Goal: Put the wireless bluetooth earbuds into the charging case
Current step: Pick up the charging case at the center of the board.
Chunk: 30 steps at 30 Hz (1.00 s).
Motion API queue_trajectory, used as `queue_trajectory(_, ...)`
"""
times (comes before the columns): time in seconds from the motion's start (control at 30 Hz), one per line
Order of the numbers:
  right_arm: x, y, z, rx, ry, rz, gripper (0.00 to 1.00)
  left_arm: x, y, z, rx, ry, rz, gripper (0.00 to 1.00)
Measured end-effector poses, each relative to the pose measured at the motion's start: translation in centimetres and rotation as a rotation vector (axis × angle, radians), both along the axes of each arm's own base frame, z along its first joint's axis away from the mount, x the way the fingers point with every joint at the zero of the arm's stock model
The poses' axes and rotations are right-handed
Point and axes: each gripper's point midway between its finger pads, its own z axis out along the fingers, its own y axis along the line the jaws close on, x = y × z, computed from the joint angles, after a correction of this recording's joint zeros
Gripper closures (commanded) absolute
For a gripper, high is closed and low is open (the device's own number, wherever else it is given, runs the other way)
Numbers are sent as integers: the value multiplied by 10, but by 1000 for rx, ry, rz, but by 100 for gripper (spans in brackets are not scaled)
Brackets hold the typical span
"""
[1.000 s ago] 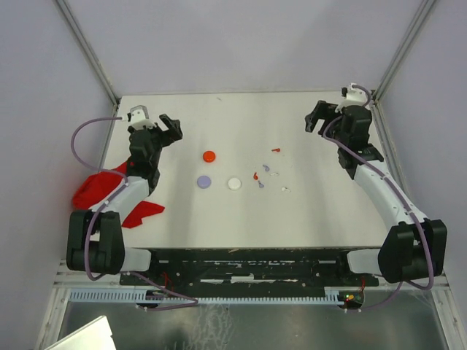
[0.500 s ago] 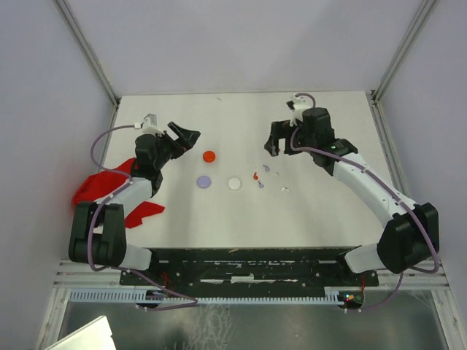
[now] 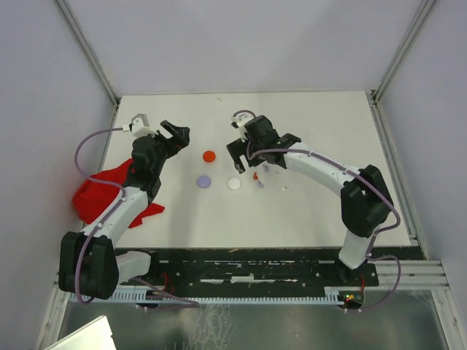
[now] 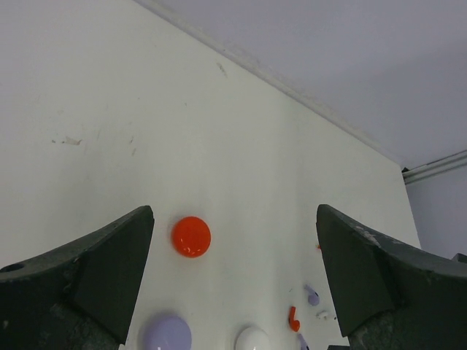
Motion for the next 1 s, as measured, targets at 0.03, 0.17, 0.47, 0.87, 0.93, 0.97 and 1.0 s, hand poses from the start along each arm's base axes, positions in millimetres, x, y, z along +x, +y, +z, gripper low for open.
queue_trajectory(0.03, 2, 6, -3, -7, 1, 11, 2, 0, 3, -7, 7, 25, 15, 3)
queue_trajectory(0.17, 15, 37, -15, -20, -11, 65, 6, -1, 8, -21, 25, 95, 40, 2)
queue_trajectory(0.47, 34, 76, -51, -12, -27, 205, 5, -7, 16, -32, 43, 153, 77, 3)
queue_trajectory(0.87, 65, 129, -50, 97, -151, 366, 3, -19, 15, -33, 33, 169, 67, 4)
queue_trajectory(0.93, 70, 135, -52, 104, -165, 383, 4, -20, 15, -32, 33, 166, 66, 5)
queue_trajectory(0.97, 73, 137, -54, 108, -168, 391, 5, -20, 15, -32, 33, 166, 65, 5)
queue_trajectory(1.0, 75, 140, -55, 111, -171, 399, 5, -20, 15, -32, 32, 167, 62, 5)
